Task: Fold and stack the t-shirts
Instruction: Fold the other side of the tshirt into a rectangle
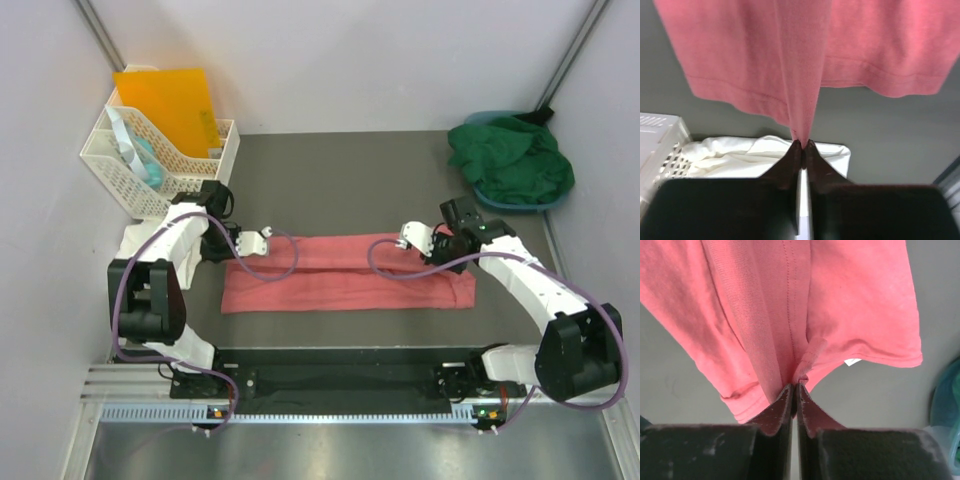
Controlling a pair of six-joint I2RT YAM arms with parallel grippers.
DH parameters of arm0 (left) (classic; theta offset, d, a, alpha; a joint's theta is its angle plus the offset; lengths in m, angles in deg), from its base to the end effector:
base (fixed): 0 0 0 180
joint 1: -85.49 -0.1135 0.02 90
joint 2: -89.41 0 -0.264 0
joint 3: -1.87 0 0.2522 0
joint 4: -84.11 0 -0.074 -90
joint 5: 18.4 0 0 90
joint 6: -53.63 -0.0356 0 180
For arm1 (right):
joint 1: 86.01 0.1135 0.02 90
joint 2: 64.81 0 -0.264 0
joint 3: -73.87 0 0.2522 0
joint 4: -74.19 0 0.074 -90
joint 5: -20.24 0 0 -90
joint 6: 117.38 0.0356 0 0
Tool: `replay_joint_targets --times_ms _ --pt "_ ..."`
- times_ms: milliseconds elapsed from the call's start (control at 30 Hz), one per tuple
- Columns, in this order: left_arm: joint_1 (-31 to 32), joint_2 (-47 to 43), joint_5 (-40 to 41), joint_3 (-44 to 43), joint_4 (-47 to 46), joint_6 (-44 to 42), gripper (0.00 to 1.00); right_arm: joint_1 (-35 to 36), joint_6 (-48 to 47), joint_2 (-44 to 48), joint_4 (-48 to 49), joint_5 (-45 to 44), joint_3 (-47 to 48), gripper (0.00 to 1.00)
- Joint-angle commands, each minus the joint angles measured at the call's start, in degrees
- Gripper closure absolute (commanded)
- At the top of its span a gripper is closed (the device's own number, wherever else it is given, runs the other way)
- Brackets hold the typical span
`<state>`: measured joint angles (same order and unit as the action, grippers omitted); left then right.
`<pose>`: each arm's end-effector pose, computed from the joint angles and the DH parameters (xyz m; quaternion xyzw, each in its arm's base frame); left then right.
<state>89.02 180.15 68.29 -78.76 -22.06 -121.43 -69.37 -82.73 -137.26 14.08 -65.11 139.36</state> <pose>0.2826 -0.0195 0.2243 0.6982 0.7134 0.0127 0.0589 0.2228 0.0696 0.2338 -0.5820 0.7875 -0.0283 0.2006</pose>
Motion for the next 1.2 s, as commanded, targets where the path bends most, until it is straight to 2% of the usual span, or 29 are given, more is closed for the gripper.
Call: replay_joint_targets --times_ms 0,100,233,333,433,467,700,833,1167 --pt "0.07 0.49 -0.99 -0.01 7.07 -2.31 0.78 1.63 -1.07 0.46 -2.86 0.45 -0.04 0.79" --pt "0.16 1.46 -1.17 -0.80 10.50 -2.92 0.62 1.90 -2.56 0.72 -4.71 0.19 -0.57 0.67" --pt "0.16 2.51 -1.43 -2.99 14.54 -3.71 0.52 1.90 -3.53 1.25 -5.77 -0.51 -0.66 0.64" --pt "0.16 2.16 -0.82 -4.23 12.79 -2.66 0.51 1.99 -2.58 1.60 -5.16 -0.60 0.04 0.64" --pt "0.16 2.16 0.76 -5.11 4.72 1.62 0.51 1.99 -0.12 0.38 -4.45 1.84 2.49 0.65" --pt "0.16 2.34 1.37 -5.20 -1.04 3.21 0.51 1.90 0.68 -0.32 -3.93 2.73 3.20 0.65" --pt "1.04 3.83 0.24 -6.87 -13.46 10.25 0.52 1.90 6.48 -9.02 -4.80 12.48 12.86 0.67" --pt "3.14 4.97 0.76 -5.03 -17.00 12.28 0.53 1.81 8.15 -16.39 -5.16 19.07 19.71 0.72" --pt "7.02 6.20 2.17 -1.77 -19.12 14.74 0.56 1.02 5.87 -30.11 -6.56 22.77 29.83 0.73"
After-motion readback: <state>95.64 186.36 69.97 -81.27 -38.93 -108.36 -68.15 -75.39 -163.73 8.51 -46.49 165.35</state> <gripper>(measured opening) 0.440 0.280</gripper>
